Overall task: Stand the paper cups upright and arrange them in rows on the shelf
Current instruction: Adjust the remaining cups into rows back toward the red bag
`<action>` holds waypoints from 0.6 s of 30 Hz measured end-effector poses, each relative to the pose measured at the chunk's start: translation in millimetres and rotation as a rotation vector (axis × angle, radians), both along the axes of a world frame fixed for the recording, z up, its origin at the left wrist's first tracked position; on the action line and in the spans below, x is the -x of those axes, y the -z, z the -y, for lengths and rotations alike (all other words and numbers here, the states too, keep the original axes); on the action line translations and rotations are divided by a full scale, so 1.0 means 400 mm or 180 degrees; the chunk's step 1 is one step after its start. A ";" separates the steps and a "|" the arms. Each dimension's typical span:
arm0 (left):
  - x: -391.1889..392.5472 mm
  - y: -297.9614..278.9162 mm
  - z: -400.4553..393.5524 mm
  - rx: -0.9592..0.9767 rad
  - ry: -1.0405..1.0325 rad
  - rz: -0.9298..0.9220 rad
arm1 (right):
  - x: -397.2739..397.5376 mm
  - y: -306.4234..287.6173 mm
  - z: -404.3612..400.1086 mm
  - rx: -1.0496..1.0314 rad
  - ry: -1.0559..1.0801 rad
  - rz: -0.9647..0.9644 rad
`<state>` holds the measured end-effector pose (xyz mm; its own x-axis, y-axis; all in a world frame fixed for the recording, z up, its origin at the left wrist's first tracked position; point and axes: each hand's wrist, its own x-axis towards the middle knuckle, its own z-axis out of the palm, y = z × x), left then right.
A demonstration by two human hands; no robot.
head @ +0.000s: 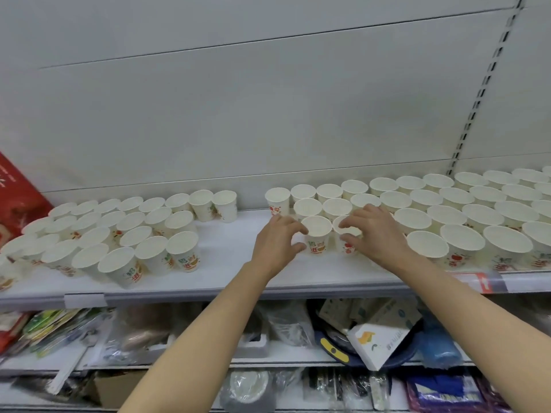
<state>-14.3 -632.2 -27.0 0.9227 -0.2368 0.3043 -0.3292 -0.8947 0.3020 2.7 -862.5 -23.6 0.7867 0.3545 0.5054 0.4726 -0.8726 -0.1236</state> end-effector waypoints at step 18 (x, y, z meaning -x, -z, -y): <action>0.128 0.026 -0.679 -0.0449 -0.1620 0.0126 | 0.086 0.048 -0.579 -0.0344 -0.0625 -0.0370</action>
